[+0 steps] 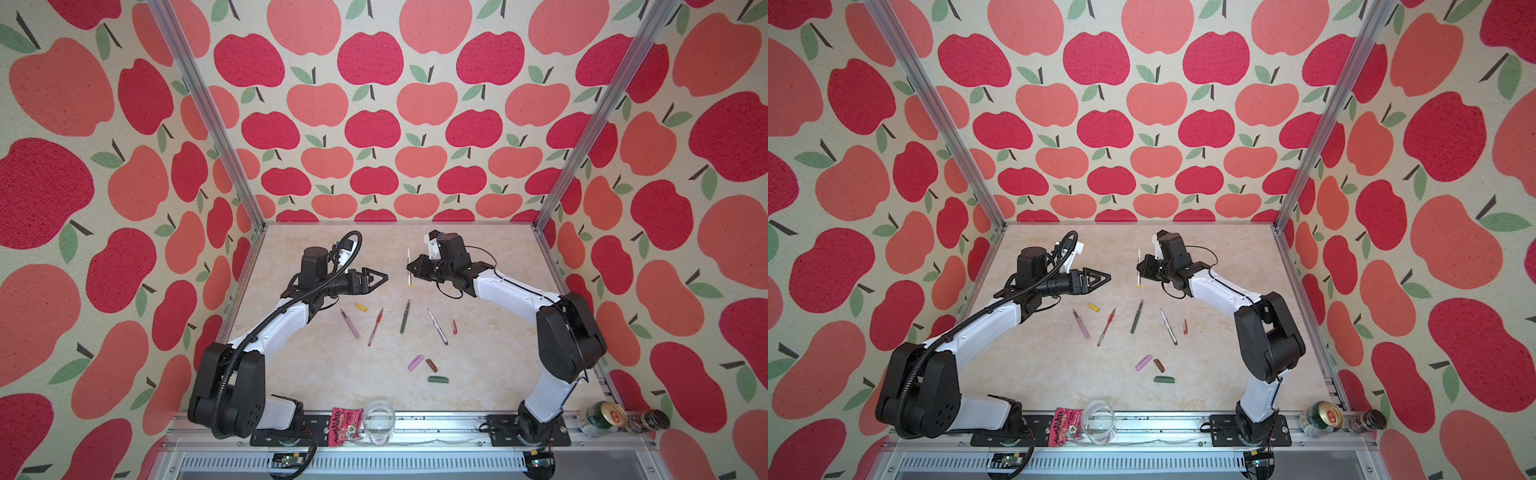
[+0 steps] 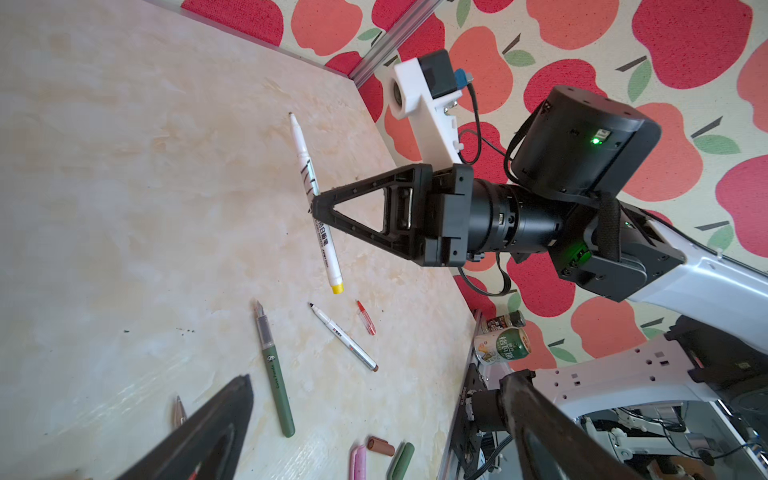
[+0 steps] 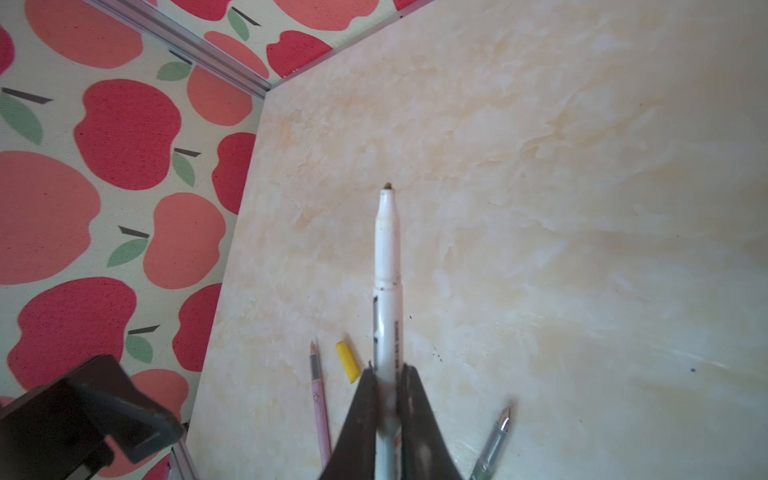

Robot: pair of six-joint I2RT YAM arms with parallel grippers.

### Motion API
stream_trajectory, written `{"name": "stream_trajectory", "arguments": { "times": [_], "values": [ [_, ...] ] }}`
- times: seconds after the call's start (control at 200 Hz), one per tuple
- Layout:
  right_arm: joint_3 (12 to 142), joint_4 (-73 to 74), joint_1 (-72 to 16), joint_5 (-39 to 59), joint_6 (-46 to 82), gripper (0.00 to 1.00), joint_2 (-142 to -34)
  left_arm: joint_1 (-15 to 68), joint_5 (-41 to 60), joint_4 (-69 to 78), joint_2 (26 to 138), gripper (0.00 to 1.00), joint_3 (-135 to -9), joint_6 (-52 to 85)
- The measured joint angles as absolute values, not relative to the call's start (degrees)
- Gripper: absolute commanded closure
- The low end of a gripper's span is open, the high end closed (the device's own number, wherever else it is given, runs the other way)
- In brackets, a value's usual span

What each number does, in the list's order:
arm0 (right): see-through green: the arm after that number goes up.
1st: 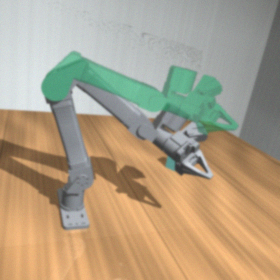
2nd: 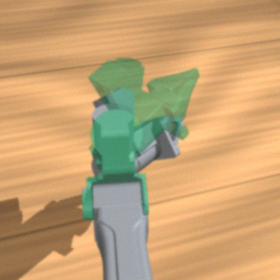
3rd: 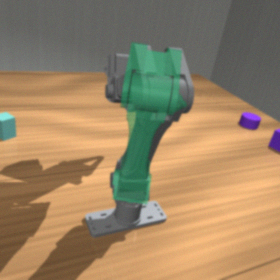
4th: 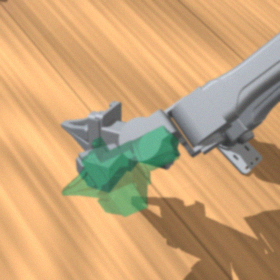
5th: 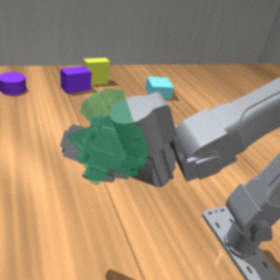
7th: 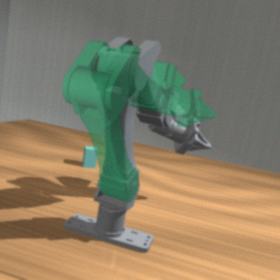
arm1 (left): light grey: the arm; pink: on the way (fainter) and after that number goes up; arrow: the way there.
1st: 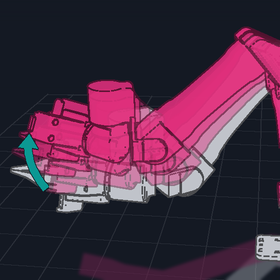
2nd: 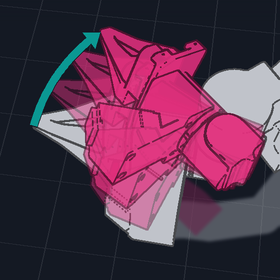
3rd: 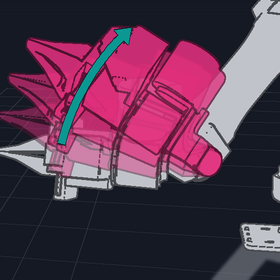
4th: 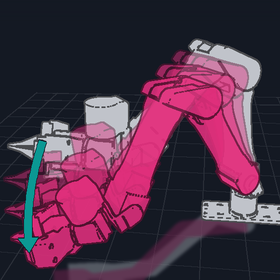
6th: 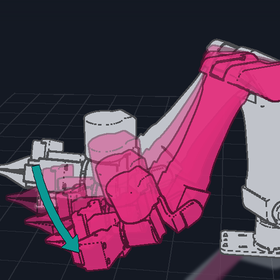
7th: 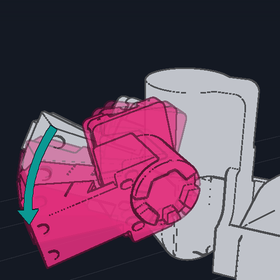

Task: Insert the pens into the pen caps
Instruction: 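Lift the white marker upright with the right gripper toward the left gripper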

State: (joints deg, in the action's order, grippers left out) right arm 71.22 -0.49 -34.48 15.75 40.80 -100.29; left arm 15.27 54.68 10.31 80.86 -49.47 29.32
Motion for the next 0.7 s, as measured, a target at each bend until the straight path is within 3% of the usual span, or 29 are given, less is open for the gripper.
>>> {"name": "stream_trajectory", "arguments": {
  "times": [0.465,0.7],
  "values": [
    [67.81,7.11,-36.75,24.67,44.58,0.94,-94.43,21.43,57.25,19.29,85.95,0.12,-51.31,35.33],
    [66.04,11.14,-37.91,26.28,46.61,0.94,-92.71,22.0,56.73,22.63,86.37,0.3,-51.4,37.76]
  ]
}}
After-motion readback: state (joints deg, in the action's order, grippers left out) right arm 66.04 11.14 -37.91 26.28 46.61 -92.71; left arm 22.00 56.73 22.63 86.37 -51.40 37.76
